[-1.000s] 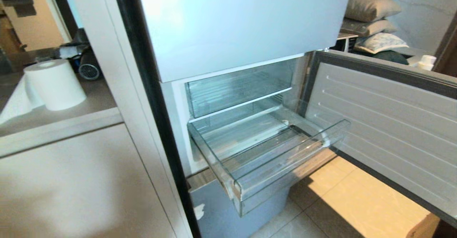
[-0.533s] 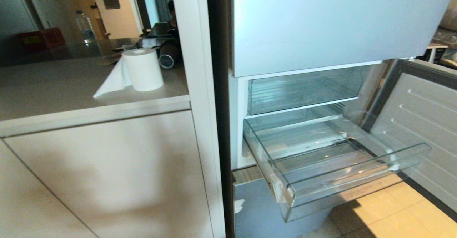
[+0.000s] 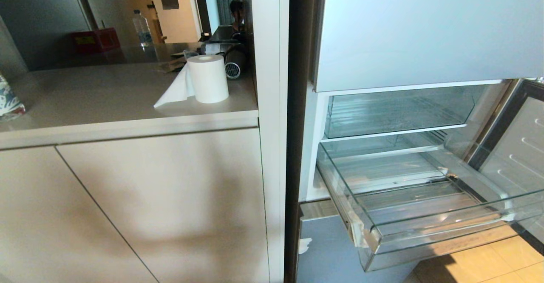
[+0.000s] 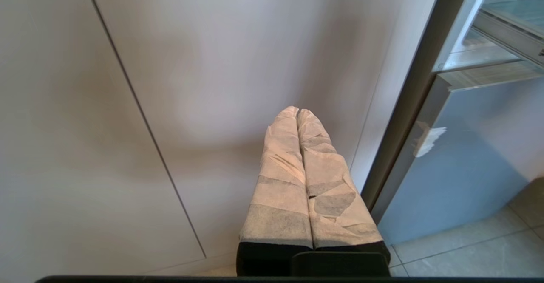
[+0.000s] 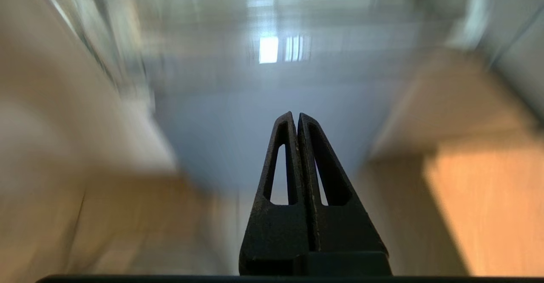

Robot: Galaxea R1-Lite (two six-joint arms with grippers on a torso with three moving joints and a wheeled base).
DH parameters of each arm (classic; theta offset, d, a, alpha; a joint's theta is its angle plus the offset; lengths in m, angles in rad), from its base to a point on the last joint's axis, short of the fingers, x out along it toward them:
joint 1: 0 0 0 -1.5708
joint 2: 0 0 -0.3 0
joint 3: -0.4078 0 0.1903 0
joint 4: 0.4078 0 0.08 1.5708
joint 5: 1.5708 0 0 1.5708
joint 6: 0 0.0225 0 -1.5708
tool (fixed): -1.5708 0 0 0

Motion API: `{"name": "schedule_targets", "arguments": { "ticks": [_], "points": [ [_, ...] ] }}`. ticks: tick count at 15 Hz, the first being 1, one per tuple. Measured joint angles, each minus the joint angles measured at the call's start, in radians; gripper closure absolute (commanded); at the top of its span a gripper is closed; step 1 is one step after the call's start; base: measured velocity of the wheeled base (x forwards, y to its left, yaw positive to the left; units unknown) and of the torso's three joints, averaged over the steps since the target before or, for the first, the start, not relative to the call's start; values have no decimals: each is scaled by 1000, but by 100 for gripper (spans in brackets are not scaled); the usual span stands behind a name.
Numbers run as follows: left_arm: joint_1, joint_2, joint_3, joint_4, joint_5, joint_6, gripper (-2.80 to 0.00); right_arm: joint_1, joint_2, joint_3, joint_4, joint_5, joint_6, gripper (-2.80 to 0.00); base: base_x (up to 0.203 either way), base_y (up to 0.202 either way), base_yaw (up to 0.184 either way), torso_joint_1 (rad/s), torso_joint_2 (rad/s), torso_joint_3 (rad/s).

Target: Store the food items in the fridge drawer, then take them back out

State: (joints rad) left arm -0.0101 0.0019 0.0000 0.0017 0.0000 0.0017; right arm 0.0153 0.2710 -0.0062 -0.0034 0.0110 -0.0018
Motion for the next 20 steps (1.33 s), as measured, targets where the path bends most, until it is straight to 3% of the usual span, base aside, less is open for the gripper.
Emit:
{"name": "schedule_targets", "arguments": {
  "ticks": [5,11,17,20],
  "points": [
    [1,0,0,0,0,0,0,10,530,-122,-125,87,33,0,0,0,0,0,0,0],
    [1,0,0,0,0,0,0,13,1022,-367,-170,163,43,0,0,0,0,0,0,0],
    [1,0,0,0,0,0,0,24,1343,-650,-200,173,55,0,0,0,0,0,0,0],
    [1,0,0,0,0,0,0,78,1513,-772,-372,140,159,0,0,0,0,0,0,0]
  ]
}}
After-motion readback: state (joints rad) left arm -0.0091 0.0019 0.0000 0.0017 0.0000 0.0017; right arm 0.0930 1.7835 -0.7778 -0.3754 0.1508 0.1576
